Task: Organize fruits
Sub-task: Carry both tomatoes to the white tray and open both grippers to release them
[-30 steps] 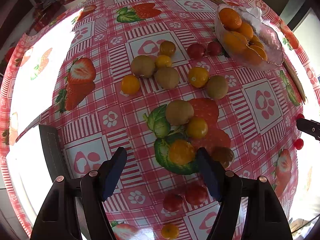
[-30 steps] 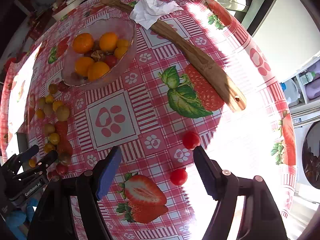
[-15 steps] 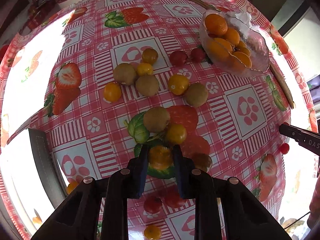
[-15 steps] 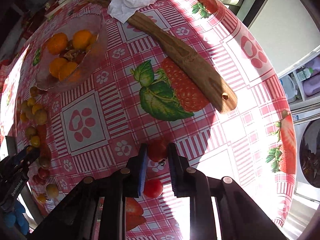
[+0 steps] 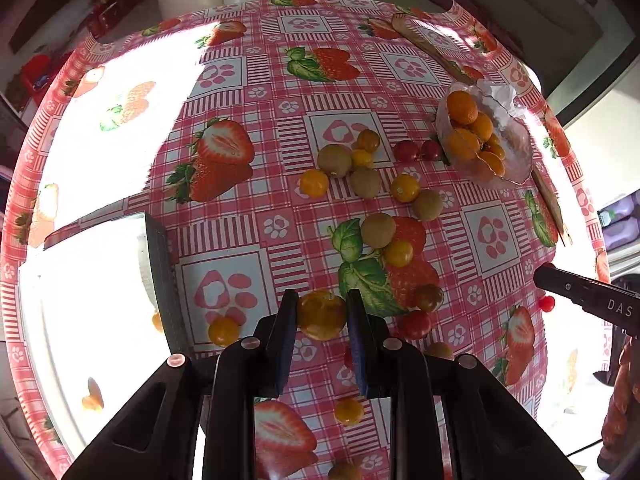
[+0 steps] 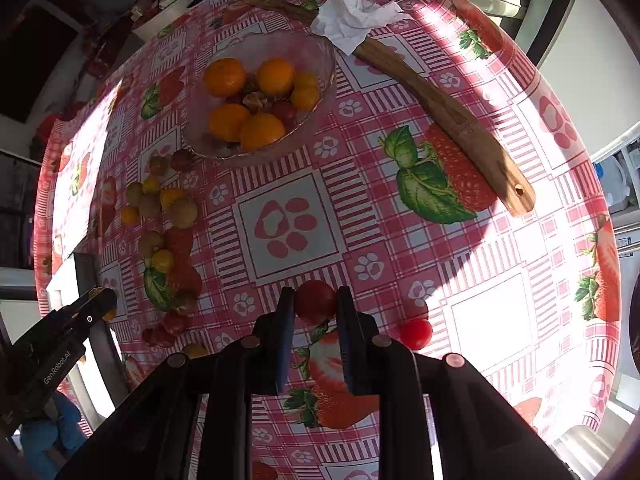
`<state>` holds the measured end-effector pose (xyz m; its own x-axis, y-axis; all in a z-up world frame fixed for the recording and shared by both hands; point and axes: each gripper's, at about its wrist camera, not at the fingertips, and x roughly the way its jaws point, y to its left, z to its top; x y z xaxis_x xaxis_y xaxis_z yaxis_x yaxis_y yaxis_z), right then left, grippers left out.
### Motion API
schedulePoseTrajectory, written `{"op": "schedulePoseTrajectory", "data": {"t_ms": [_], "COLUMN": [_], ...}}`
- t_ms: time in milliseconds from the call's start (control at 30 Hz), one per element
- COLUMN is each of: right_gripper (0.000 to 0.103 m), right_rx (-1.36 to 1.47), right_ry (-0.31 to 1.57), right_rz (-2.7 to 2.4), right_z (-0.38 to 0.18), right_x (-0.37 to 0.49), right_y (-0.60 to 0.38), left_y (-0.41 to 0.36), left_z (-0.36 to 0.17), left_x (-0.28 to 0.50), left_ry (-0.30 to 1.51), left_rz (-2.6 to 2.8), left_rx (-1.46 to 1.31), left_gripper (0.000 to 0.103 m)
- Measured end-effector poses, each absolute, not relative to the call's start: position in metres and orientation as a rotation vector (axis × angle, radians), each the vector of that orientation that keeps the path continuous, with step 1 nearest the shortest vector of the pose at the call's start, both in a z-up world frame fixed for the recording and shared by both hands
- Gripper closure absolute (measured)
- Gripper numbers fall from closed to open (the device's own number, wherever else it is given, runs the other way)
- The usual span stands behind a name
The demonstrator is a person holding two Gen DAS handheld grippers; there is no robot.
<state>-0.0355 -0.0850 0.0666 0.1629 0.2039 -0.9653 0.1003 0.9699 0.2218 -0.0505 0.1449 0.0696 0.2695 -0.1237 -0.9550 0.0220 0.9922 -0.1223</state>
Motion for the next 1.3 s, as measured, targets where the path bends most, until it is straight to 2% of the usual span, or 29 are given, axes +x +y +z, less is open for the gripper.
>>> {"op": "schedulePoseTrajectory", "data": {"t_ms": [367,767,1233,1300], "right_gripper": [0.08,0.08,0.08,0.079], "right_rx": [0.157,0.066,-0.027,-0.05], "right_ry": [1.419,1.431,1.514,1.529], "right_rz": [0.271,0.515,0.548,0.538], "right_z": [0.077,0.076,0.023,0.016], "right_x": [-0.035,-0.04,-0.014,-0.013], "right_y": [0.018,0.165,0.257,0.263], "left_y": [0.238,0.339,0.355,0.354], "left_z": [0.079,0.056,0.022,0.022], "left_x": [-0.086,-0.101,-0.098,-0.098], "left_ry": [1.262,1.268,1.297,1.298], "left_rz": [0.056,0.241,0.248,0.253], "left_rx": [-0.183,-0.205,-0.168,-0.152], "left_gripper": [0.077,0.077,0.077,0.072]}}
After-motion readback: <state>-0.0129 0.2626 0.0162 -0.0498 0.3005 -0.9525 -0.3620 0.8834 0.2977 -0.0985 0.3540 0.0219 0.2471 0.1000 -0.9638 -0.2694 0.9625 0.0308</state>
